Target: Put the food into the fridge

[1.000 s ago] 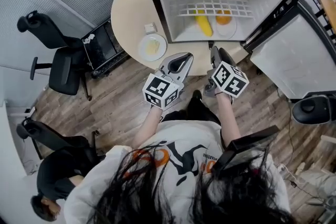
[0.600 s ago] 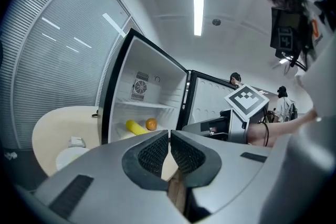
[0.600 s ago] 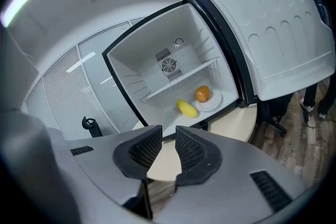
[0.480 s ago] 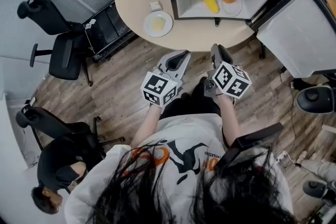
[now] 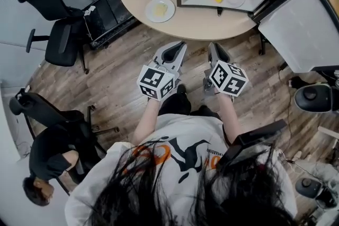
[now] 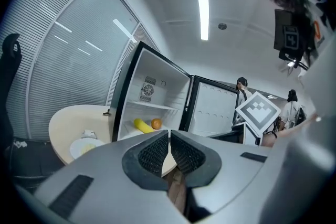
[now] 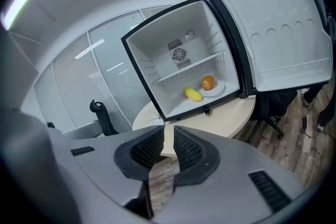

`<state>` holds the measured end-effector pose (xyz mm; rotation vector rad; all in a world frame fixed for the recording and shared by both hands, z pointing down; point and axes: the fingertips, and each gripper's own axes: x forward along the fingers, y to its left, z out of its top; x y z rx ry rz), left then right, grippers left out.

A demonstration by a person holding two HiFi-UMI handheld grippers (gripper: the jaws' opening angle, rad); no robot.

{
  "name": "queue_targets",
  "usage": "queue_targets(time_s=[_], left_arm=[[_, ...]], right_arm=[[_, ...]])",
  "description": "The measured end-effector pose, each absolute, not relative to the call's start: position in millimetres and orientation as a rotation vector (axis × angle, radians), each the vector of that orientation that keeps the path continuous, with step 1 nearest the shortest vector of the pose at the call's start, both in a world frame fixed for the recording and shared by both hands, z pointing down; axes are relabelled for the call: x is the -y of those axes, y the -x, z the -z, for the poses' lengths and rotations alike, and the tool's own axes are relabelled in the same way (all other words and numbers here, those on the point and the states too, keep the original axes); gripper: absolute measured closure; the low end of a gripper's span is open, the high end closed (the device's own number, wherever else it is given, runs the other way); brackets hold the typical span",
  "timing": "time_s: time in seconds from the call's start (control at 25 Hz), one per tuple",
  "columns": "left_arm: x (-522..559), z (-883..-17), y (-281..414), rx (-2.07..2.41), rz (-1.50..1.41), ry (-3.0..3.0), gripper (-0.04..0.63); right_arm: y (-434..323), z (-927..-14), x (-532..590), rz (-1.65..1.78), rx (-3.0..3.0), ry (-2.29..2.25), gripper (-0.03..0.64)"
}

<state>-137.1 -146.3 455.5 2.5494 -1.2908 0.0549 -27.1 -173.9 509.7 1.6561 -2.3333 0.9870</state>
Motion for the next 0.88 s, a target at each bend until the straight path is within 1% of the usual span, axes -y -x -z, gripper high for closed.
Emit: queue_targets(time_s=[0.28, 0.88], left_arm=[[110.5, -444.1, 104.9, 1.325, -0.036, -2.552, 0.584], [-35.5, -448.3, 14.4, 1.362, -0.096, -2.559, 0.584]], right_arm=[[-5.3, -503.2, 138.3, -0.966, 2.362, -1.628, 0.551], [-76.5, -497.9, 8.8, -0.972, 2.462, -1.521, 0.554]])
